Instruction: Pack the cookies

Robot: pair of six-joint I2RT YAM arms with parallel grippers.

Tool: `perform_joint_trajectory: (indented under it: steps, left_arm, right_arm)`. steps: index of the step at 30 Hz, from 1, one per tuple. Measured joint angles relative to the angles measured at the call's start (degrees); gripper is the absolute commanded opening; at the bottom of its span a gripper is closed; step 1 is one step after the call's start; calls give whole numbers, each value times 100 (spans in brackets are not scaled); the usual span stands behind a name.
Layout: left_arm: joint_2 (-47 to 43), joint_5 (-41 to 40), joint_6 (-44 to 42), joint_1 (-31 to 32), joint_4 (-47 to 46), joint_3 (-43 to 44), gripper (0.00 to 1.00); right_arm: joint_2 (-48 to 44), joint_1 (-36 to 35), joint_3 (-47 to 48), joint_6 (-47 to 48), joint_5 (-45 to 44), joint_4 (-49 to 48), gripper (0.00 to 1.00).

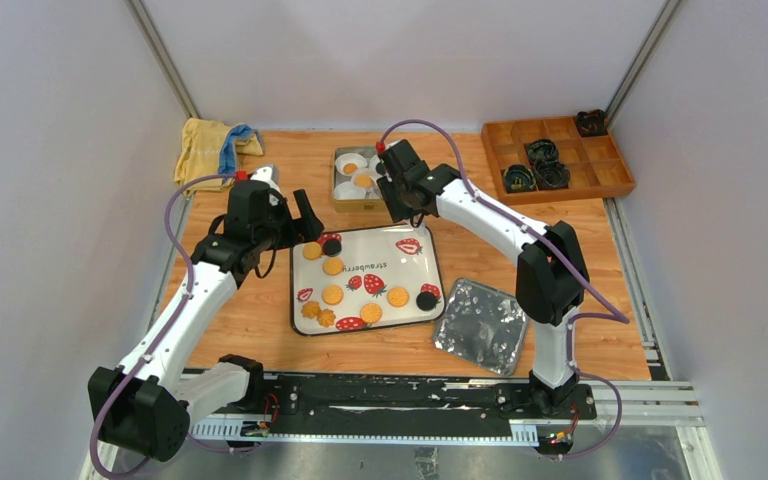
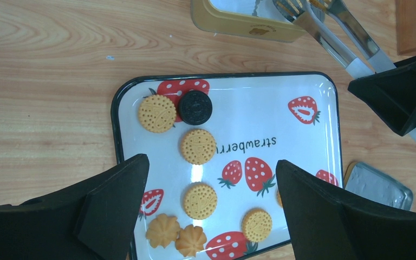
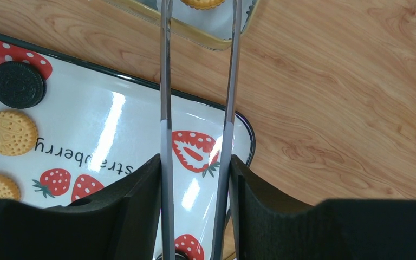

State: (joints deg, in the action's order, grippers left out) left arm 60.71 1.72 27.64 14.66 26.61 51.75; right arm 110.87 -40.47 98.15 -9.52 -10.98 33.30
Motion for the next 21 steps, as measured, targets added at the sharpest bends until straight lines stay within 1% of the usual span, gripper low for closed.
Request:
perform_joint_trajectory:
  steps: [2, 4, 8, 12, 15, 18, 21]
  left_arm:
    - [-2, 50, -4, 0, -2, 0, 96]
    - [-13, 90, -11, 0, -11, 0, 96]
    - [-35, 175, -24, 0, -83, 0, 97]
    - [-61, 229, -42, 0, -101, 0, 97]
    - [-79, 238, -46, 0, -103, 0, 97]
    - [-122, 229, -46, 0, -107, 0, 97]
    - [-157, 184, -44, 0, -107, 0, 97]
  right_arm:
    - [0, 0, -15, -13, -4, -9, 54]
    - [0, 0, -20, -35, -17, -13, 56]
    - [0, 0, -20, -46, -57, -35, 56]
    - [0, 0, -20, -57, -76, -46, 52]
    - [-33, 0, -92, -92, -61, -92, 52]
    - [-243, -26, -391, -120, -26, -173, 52]
    - [-704, -116, -796, -129, -15, -175, 52]
